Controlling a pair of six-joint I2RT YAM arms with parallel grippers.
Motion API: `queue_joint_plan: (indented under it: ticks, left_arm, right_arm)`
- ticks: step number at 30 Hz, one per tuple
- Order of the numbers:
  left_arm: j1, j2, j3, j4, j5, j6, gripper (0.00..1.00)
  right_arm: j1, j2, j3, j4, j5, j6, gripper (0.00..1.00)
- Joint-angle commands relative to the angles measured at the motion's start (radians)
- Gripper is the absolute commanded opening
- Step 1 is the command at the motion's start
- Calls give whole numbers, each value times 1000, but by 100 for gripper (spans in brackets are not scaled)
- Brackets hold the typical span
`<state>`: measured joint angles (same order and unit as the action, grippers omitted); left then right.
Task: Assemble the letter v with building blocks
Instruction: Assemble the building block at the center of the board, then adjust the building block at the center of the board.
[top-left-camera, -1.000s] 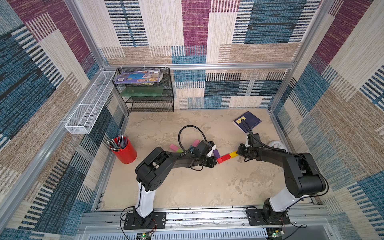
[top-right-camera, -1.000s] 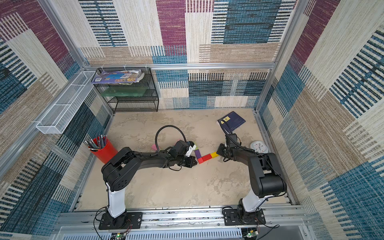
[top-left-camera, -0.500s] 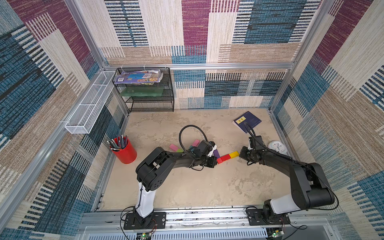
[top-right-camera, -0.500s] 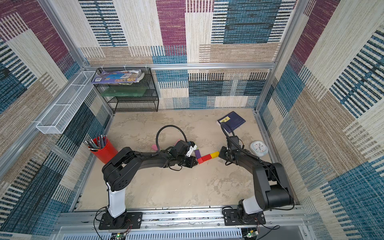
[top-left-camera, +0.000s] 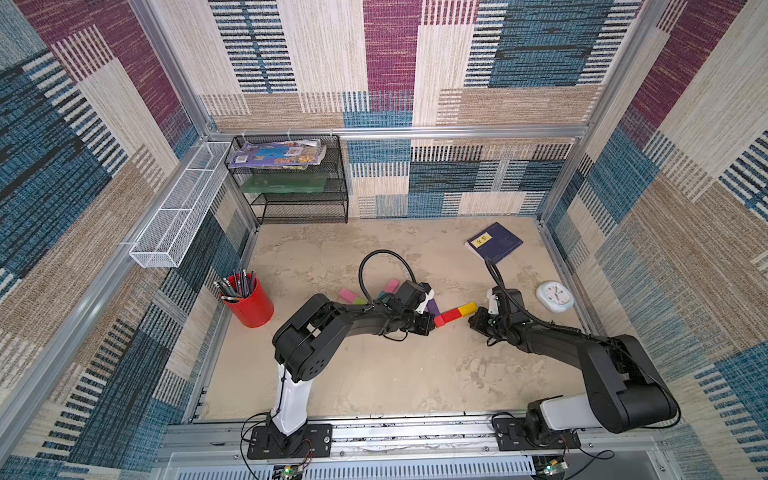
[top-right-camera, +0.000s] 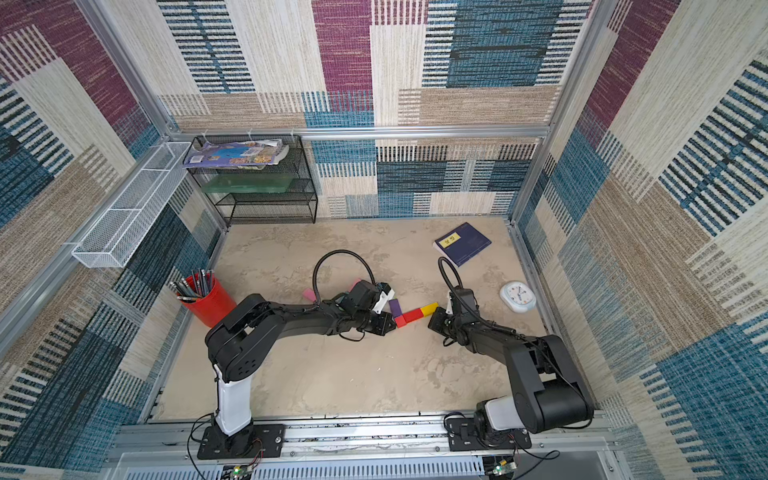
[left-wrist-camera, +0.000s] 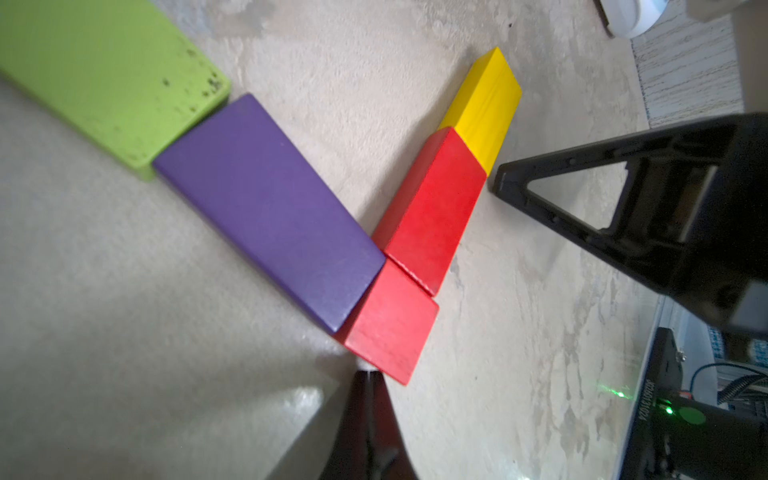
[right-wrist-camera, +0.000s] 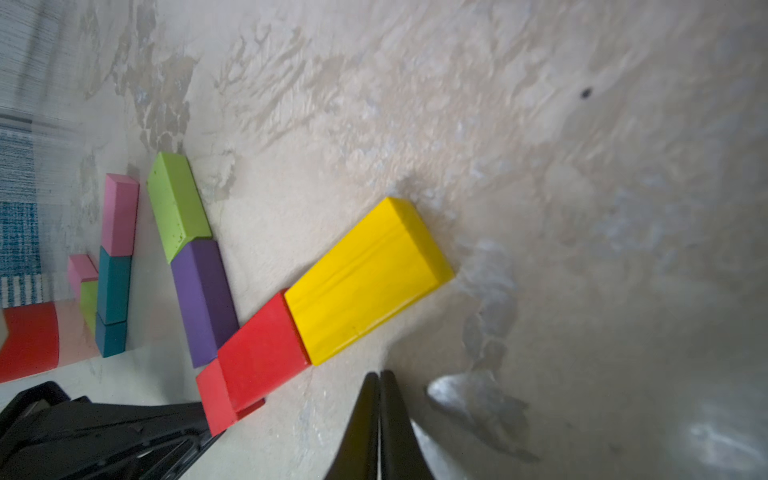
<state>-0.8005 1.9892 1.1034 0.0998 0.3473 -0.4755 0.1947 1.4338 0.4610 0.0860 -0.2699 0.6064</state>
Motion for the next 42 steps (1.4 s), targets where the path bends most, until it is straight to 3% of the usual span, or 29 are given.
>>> queue_joint_plan:
  ticks: [1,16,22,30,42]
  left_arm:
    - [0,8,-3,-67,-31,2,0]
    - [0,-9,-18,-70,-50,-2,0]
    - [-1,-101,-89,-12,-78,-9,0]
    - [1,-283,-199,49,-162,-1,0]
    - [19,-394,-263,51,-233,20,0]
  right_arm:
    - [3,25,-9,-2,17,32,9]
    - [17,13,-5,-35,38,32,9]
    - [82,-75,-16,-74,56,54,9]
    - [202,-176,-93,-16,95,189,9]
    - [307,-77,-89,96,104,271,9]
